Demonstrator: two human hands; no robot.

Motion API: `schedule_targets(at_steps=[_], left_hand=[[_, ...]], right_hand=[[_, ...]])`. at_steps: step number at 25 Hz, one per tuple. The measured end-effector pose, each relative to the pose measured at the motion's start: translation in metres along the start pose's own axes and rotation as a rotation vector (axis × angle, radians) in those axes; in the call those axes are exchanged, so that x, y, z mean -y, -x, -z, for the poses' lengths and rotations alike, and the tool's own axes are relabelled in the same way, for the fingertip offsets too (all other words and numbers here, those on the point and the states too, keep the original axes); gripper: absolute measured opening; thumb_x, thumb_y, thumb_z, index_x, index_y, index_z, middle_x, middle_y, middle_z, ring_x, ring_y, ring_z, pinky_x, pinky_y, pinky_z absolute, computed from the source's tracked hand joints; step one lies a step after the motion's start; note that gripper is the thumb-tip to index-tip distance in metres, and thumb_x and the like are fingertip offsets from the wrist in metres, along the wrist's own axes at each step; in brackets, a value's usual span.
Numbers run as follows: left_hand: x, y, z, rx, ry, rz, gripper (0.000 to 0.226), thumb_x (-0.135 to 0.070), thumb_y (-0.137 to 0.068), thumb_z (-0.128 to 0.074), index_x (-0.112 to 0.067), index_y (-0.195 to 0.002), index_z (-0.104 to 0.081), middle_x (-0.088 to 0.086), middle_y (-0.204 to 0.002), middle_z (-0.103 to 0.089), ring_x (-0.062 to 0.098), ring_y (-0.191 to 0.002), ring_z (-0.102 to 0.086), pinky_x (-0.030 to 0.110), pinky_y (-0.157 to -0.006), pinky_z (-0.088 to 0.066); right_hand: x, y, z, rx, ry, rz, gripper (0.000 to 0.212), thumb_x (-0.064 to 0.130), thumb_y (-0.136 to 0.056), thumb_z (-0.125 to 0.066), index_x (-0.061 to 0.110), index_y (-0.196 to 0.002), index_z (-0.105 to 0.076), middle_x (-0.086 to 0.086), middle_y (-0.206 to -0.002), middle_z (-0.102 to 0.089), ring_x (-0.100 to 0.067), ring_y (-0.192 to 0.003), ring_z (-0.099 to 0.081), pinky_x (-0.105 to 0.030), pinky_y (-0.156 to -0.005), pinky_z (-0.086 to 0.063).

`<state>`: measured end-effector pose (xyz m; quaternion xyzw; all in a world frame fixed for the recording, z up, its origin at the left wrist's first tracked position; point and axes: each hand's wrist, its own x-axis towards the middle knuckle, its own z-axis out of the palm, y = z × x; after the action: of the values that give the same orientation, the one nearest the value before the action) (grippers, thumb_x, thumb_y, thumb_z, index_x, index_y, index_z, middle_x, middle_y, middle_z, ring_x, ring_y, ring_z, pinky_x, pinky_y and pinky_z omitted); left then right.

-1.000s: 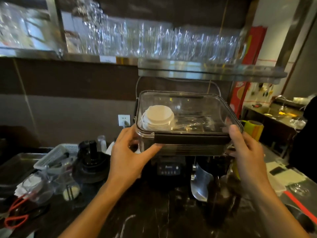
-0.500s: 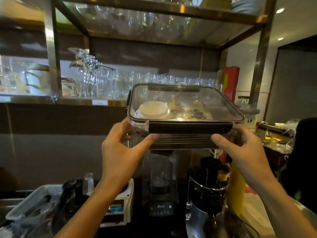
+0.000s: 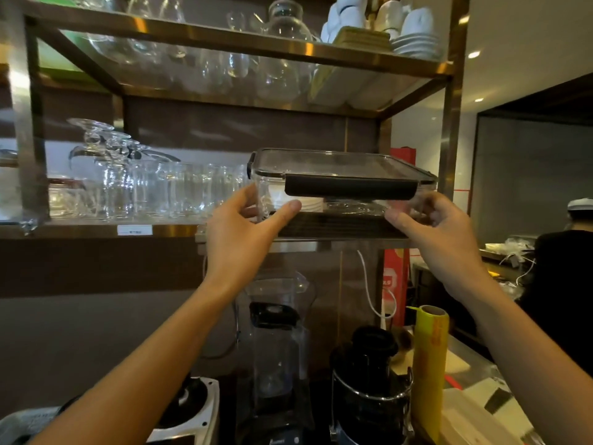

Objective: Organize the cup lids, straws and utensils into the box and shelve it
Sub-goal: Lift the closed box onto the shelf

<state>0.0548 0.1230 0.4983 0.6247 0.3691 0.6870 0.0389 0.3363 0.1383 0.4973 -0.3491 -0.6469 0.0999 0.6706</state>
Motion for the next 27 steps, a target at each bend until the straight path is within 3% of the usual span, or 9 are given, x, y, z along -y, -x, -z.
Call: schedule_targets(at_steps=[2,3,6,9,13,17,20,22,27], left_hand=[[0.007,-0.014,-0.02,0.041,0.021,0.023,0.088,-0.065,-0.076,-0.075,-0.013,-0.145,-0.057,0.001,-0.136,-0.068,0.01,-0.119,-0.065,0.026,-0.096,-0.057],[0.011,-0.021,-0.029,0.054,0.03,0.031,0.086,-0.059,-0.08,-0.077,-0.014,-0.15,-0.053,0.002,-0.141,-0.065,0.012,-0.123,-0.063,0.024,-0.096,-0.055],[0.023,-0.04,-0.053,0.086,0.047,0.049,0.083,-0.046,-0.085,-0.08,-0.015,-0.155,-0.046,0.002,-0.146,-0.061,0.012,-0.124,-0.059,0.018,-0.094,-0.05],[0.037,-0.052,-0.075,0.131,0.034,0.079,0.081,-0.046,-0.086,-0.079,-0.013,-0.154,-0.048,0.005,-0.144,-0.064,0.016,-0.126,-0.062,0.036,-0.105,-0.055],[0.057,-0.059,-0.097,0.168,-0.026,0.079,0.079,-0.044,-0.088,-0.078,-0.01,-0.152,-0.047,0.011,-0.145,-0.062,0.022,-0.131,-0.06,0.03,-0.103,-0.05],[0.068,-0.062,-0.11,0.157,-0.059,0.073,0.084,-0.047,-0.086,-0.079,-0.008,-0.154,-0.045,0.011,-0.147,-0.06,0.023,-0.133,-0.059,0.039,-0.109,-0.052],[0.075,-0.066,-0.118,0.174,-0.12,0.045,0.086,-0.052,-0.085,-0.078,-0.01,-0.153,-0.047,0.009,-0.146,-0.062,0.022,-0.132,-0.061,0.043,-0.109,-0.052],[0.079,-0.07,-0.122,0.186,-0.157,0.031,0.086,-0.055,-0.085,-0.076,-0.011,-0.153,-0.047,0.008,-0.146,-0.062,0.021,-0.13,-0.062,0.046,-0.108,-0.053],[0.085,-0.079,-0.133,0.218,-0.229,0.026,0.081,-0.054,-0.088,-0.074,-0.012,-0.152,-0.046,0.007,-0.143,-0.063,0.02,-0.122,-0.065,0.034,-0.096,-0.057]], right_hand=[[-0.016,-0.021,0.005,-0.009,0.019,-0.018,0.045,0.056,-0.078,-0.078,0.034,-0.115,-0.065,0.018,-0.111,-0.071,0.003,-0.105,-0.065,-0.025,-0.084,-0.053],[-0.024,-0.03,0.006,-0.012,0.011,-0.028,0.047,0.055,-0.079,-0.078,0.035,-0.118,-0.063,0.015,-0.114,-0.071,0.002,-0.106,-0.066,-0.023,-0.083,-0.052],[-0.045,-0.055,0.012,-0.019,0.008,-0.054,0.04,0.051,-0.084,-0.077,0.04,-0.117,-0.058,0.015,-0.113,-0.07,0.012,-0.097,-0.066,-0.012,-0.066,-0.054],[-0.066,-0.078,0.017,-0.024,0.046,-0.086,0.039,0.054,-0.083,-0.076,0.04,-0.114,-0.058,0.018,-0.11,-0.068,0.004,-0.092,-0.068,-0.019,-0.071,-0.053],[-0.093,-0.096,0.02,-0.009,0.107,-0.082,0.051,0.055,-0.085,-0.074,0.03,-0.127,-0.058,0.016,-0.116,-0.068,0.0,-0.102,-0.065,-0.022,-0.077,-0.052],[-0.112,-0.105,0.017,0.015,0.12,-0.093,0.053,0.052,-0.088,-0.072,0.029,-0.133,-0.057,0.018,-0.121,-0.064,0.001,-0.107,-0.06,-0.022,-0.079,-0.047],[-0.124,-0.111,0.018,0.017,0.123,-0.096,0.044,0.051,-0.09,-0.07,0.033,-0.129,-0.06,0.015,-0.124,-0.064,-0.003,-0.111,-0.057,-0.03,-0.087,-0.046],[-0.129,-0.116,0.02,0.047,0.115,-0.093,0.04,0.049,-0.091,-0.07,0.036,-0.128,-0.06,0.016,-0.124,-0.064,-0.001,-0.111,-0.057,-0.028,-0.085,-0.044],[-0.145,-0.124,0.028,0.123,0.114,-0.128,0.017,0.042,-0.092,-0.071,0.047,-0.106,-0.063,0.024,-0.111,-0.065,0.021,-0.092,-0.058,-0.019,-0.074,-0.04]])
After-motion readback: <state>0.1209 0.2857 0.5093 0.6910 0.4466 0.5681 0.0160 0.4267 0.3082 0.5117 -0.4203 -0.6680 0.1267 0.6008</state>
